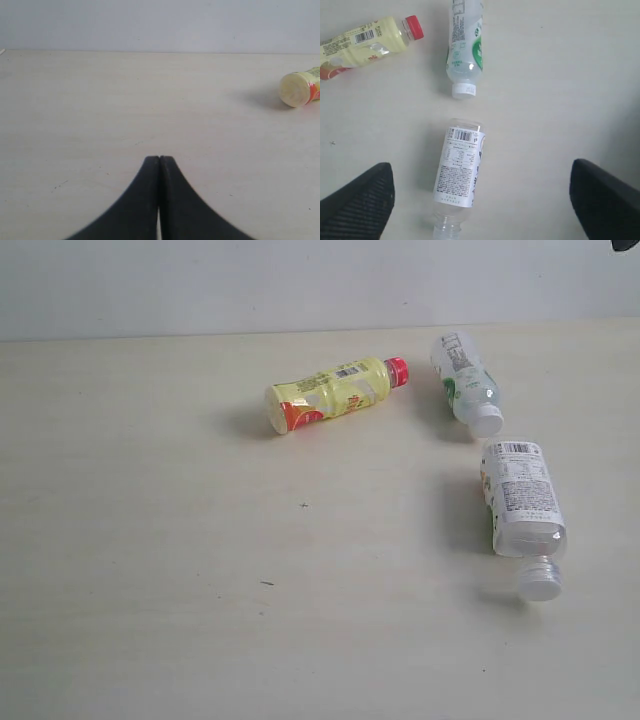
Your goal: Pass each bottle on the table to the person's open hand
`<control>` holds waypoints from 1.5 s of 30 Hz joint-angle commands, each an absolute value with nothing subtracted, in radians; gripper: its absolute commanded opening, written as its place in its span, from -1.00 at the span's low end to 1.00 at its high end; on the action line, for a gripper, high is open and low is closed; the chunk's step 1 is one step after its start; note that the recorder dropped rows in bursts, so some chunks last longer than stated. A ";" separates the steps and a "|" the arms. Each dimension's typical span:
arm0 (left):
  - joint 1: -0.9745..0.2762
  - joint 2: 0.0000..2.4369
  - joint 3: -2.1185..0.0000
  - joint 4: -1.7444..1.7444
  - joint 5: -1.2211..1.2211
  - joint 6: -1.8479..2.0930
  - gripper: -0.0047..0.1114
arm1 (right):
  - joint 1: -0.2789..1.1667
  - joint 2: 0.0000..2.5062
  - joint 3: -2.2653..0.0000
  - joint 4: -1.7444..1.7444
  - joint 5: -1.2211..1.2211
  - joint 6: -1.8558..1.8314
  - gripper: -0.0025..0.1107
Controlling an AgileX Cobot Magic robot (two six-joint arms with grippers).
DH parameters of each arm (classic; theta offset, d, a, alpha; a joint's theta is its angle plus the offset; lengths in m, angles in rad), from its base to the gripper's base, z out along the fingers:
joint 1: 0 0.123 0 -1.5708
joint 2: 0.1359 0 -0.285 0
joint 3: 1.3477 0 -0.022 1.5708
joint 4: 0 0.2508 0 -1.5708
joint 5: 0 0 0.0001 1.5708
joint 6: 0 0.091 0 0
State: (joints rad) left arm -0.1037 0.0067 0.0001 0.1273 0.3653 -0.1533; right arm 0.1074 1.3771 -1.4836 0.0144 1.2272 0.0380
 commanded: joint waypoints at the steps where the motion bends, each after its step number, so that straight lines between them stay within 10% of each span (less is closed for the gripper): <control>1: -0.100 0.000 0.000 0.120 0.357 -0.157 -0.92 | 0.104 1.353 -1.473 0.020 1.221 0.054 0.62; 45: -0.100 0.000 0.000 0.120 0.357 -0.157 -0.92 | 0.104 1.351 -1.397 0.075 1.221 0.105 0.62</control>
